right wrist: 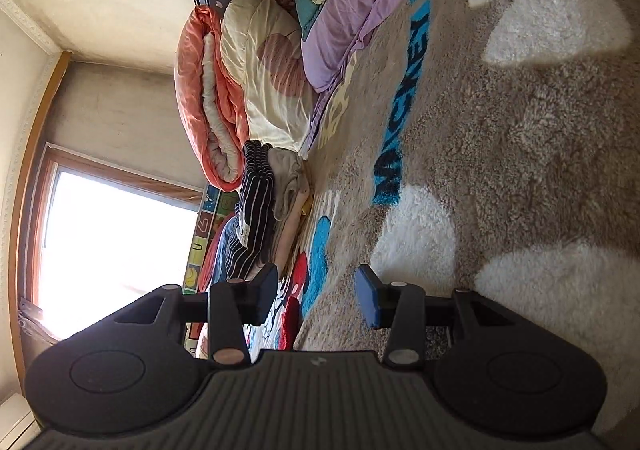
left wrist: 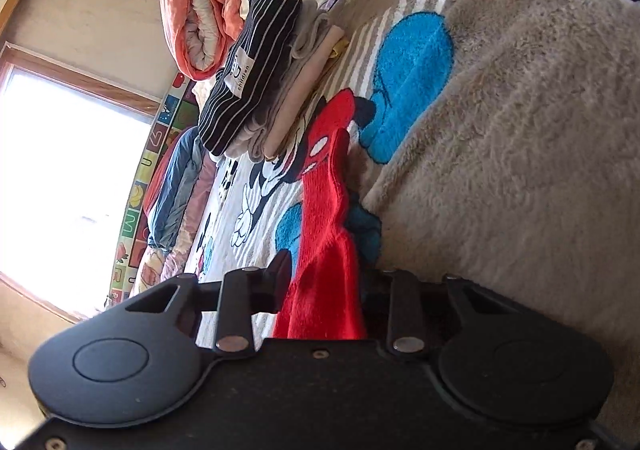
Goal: Fold clothes
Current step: 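Close the left gripper on the other red sleeve, then lift and fold the sleeve across the sweater body with the left gripper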
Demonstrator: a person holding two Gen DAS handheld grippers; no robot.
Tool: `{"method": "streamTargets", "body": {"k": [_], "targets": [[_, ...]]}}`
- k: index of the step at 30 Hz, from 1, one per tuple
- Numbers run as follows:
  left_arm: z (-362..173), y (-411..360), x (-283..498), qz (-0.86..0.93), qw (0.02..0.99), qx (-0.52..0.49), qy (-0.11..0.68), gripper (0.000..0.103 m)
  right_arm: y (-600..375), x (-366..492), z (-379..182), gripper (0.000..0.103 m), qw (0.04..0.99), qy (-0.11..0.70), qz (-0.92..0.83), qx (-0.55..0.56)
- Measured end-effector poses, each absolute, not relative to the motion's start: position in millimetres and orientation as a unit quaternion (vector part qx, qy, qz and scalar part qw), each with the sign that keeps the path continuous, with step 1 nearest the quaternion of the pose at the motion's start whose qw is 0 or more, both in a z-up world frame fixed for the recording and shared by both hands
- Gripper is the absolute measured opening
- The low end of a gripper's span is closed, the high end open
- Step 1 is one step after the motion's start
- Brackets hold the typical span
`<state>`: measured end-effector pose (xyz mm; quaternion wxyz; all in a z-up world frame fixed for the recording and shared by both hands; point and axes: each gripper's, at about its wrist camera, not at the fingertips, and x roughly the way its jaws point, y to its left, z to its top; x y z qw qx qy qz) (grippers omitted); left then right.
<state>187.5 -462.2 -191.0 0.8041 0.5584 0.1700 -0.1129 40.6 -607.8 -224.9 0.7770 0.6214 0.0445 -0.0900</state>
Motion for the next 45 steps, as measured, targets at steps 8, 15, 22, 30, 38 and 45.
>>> {"method": "streamTargets", "body": {"k": [8, 15, 22, 30, 38, 45], "targets": [[-178, -460, 205, -0.12, 0.812, 0.539, 0.19, 0.007, -605, 42, -222, 0.044, 0.786, 0.044, -0.097, 0.609], [-92, -399, 221, -0.167, 0.884, 0.377, 0.221, 0.007, -595, 42, -207, 0.049, 0.821, 0.05, -0.076, 0.564], [-25, -318, 235, -0.201, 0.922, 0.222, 0.248, 0.007, -516, 55, -157, 0.055, 0.91, 0.088, 0.071, 0.398], [5, -257, 229, -0.183, 0.939, 0.166, 0.239, 0.006, -370, 75, -139, 0.058, 0.95, 0.207, 0.161, 0.171], [26, -206, 230, -0.171, 0.948, 0.141, 0.227, 0.006, -310, 71, -153, 0.058, 0.948, 0.264, 0.158, 0.082], [36, -160, 233, -0.163, 0.954, 0.104, 0.227, 0.006, -276, 64, -156, 0.058, 0.954, 0.261, 0.148, 0.013]]}}
